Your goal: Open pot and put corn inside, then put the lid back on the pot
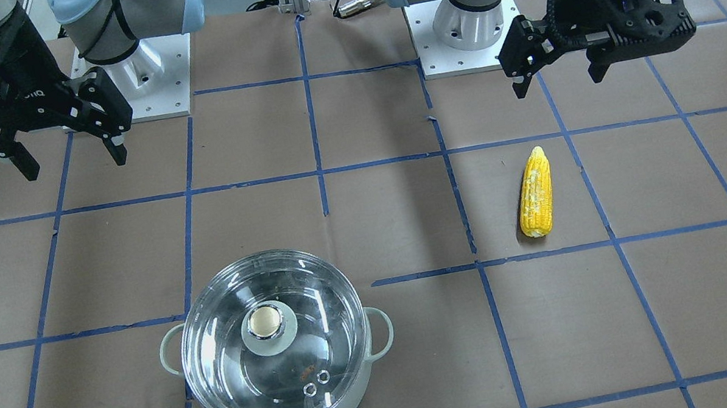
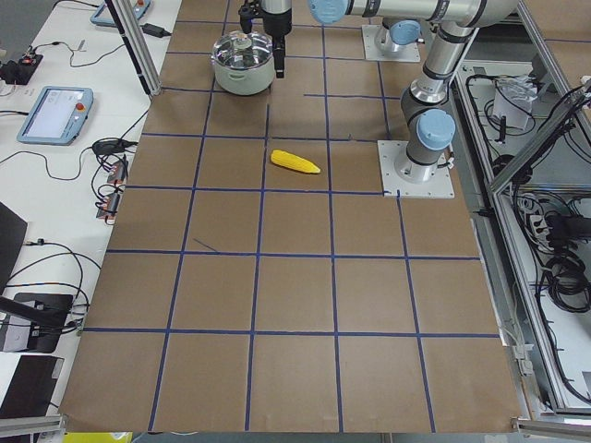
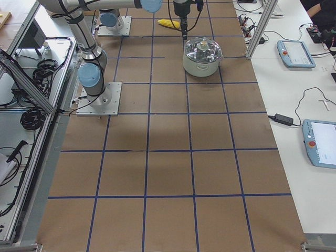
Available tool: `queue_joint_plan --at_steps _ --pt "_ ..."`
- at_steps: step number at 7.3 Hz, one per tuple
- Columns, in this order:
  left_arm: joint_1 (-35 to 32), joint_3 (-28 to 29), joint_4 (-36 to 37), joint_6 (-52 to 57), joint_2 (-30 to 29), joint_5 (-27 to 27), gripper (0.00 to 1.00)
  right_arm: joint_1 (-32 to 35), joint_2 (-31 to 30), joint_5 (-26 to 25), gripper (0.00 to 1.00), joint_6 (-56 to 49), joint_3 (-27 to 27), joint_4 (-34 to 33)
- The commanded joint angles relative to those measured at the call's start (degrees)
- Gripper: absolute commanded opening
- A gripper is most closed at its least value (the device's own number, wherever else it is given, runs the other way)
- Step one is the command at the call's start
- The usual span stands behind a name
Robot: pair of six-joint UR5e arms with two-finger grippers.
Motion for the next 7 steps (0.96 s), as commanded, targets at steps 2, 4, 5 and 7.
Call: queue_joint_plan --at_steps 2,4,5,7 --pt "0.0 0.0 0.0 0.0 0.0 0.0 1.0 0.0 0.0 0.0 0.99 0.1 -0.1 0.1" --pt "0.0 -0.1 0.0 0.0 0.3 -0.1 1.0 0.0 0.0 -0.1 0.99 0.2 -0.1 0.1" --pt "0.0 -0.1 0.0 0.0 0.3 -0.1 1.0 0.0 0.2 -0.1 0.99 0.5 -0.2 -0.3" --pt "-0.1 -0.1 0.0 0.0 0.3 -0.1 1.0 1.7 2.8 0.3 0.99 4.4 -0.2 -4.3"
